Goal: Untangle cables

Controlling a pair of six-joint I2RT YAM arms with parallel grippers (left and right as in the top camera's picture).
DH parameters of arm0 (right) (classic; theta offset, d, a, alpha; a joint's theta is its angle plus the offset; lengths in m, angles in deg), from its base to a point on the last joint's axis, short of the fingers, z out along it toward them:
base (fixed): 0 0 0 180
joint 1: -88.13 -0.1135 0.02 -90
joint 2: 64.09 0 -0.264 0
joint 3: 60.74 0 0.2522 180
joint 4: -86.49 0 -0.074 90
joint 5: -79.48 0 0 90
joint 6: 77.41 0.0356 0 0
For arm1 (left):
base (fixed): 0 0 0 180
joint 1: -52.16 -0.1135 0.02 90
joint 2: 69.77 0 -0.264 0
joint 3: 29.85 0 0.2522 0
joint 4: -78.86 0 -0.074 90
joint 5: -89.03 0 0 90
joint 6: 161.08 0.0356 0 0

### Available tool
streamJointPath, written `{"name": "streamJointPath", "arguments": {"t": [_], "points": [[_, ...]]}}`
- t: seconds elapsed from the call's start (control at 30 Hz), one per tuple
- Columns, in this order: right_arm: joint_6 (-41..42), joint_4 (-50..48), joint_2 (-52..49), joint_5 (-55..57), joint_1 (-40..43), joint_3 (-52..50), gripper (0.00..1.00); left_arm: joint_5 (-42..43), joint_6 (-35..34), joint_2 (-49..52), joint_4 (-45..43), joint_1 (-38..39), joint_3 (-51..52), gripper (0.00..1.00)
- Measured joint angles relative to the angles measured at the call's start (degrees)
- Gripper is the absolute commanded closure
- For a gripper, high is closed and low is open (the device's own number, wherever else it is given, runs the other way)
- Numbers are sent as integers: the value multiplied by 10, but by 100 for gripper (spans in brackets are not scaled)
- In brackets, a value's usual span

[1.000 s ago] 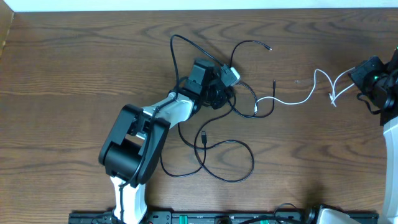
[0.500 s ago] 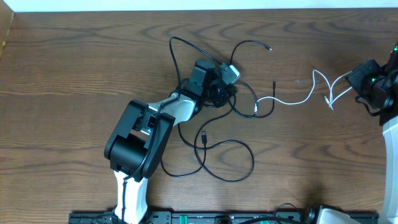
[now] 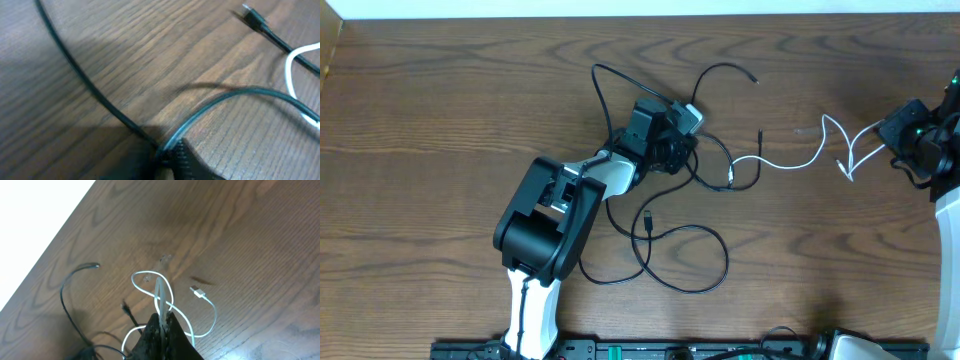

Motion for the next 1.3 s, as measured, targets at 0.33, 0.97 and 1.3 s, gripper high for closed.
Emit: {"name": "streamJointPath", "arguments": {"t": [0.33,0.97,1.3], "points": [[-4,0,0,0,0,0,99,-4,-2,-67,40,0,4,92],[-6,-17,2,1,0,0,99,-116,20,-584,323,-116,1,93],[-6,-17,2,32,0,0,99,-326,-22,-648,370,-203,1,93]]}}
